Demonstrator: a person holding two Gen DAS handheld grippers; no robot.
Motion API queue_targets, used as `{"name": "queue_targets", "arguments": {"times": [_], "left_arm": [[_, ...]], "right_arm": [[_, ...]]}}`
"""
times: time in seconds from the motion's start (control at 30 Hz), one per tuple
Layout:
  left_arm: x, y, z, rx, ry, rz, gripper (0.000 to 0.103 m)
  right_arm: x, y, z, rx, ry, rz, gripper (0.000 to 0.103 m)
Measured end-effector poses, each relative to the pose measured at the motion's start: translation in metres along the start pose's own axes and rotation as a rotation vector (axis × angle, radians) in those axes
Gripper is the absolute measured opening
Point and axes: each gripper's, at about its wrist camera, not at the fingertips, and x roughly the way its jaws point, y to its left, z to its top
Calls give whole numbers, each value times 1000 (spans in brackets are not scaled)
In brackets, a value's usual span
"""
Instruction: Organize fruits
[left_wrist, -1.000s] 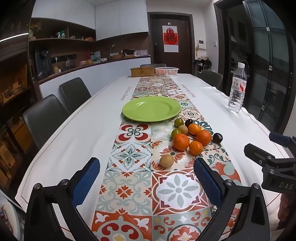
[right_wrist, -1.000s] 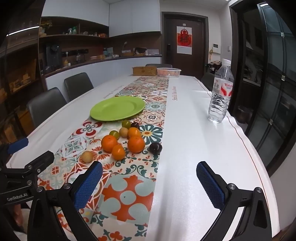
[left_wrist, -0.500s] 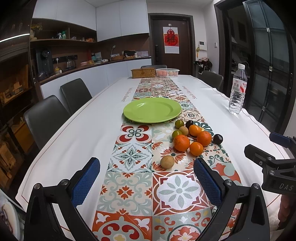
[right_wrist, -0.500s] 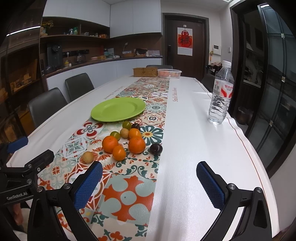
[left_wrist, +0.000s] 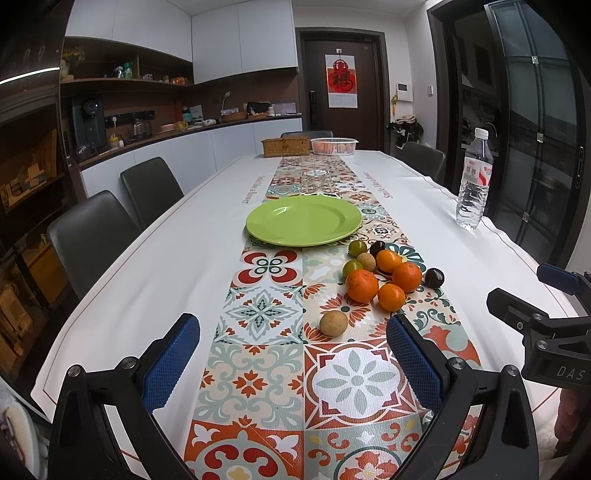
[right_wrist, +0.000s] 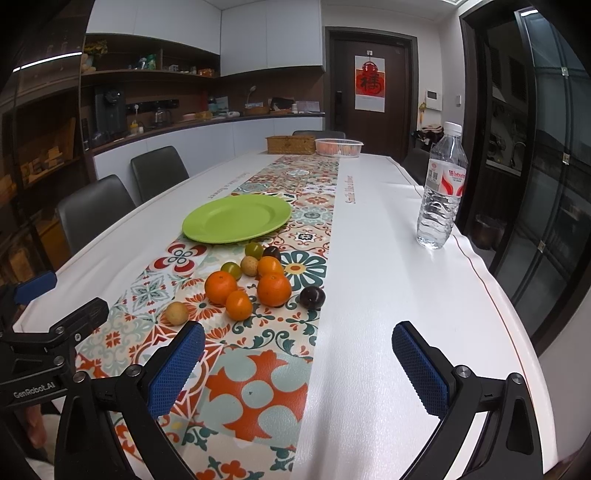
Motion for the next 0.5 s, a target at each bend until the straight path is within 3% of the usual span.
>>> {"name": "queue_targets", "arguments": {"times": [0.5], "left_arm": [[0,0,0,0,-1,1,103]], "right_arm": [[0,0,0,-1,-3,0,102]]}}
